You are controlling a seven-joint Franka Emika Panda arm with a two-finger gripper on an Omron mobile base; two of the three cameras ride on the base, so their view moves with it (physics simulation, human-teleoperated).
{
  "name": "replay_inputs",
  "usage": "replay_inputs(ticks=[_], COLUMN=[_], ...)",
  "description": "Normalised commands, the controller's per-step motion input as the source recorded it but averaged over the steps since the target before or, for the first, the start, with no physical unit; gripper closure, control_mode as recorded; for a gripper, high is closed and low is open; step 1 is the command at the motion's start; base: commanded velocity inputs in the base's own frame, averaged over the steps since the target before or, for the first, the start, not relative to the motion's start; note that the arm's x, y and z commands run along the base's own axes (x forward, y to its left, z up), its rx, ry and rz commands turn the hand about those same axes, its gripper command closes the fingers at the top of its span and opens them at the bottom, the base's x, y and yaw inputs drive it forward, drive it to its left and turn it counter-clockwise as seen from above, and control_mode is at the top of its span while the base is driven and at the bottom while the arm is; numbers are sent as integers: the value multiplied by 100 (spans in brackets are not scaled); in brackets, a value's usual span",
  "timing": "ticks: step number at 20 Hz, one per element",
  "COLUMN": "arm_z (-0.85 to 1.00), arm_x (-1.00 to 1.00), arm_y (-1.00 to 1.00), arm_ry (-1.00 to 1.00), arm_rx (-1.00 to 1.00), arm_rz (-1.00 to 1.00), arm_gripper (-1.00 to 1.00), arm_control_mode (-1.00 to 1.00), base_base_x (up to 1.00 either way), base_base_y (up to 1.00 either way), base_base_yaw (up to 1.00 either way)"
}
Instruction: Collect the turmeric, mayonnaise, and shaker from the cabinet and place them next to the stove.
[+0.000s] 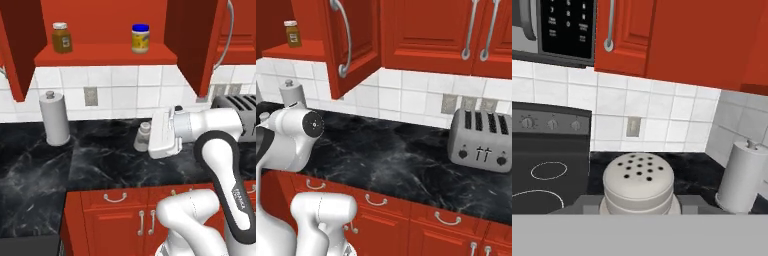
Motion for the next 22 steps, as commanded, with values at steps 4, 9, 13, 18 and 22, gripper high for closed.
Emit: replay_inputs(ticks=[4,9,13,18,22], arm_z=[0,0,0,0,0], arm_x=[0,0,0,0,0], arm_y=[0,0,0,0,0], arm_ry=[0,0,0,0,0], arm_rx=[0,0,0,0,0], arm_rz=[0,0,0,0,0], arm_gripper=[100,100,100,100,100], arm_control_mode=[100,100,100,100,100], base_base_x=[-37,-2,1,6,4], base_base_y=[13,5,10,15,26], base_base_yaw=[40,45,49,51,53])
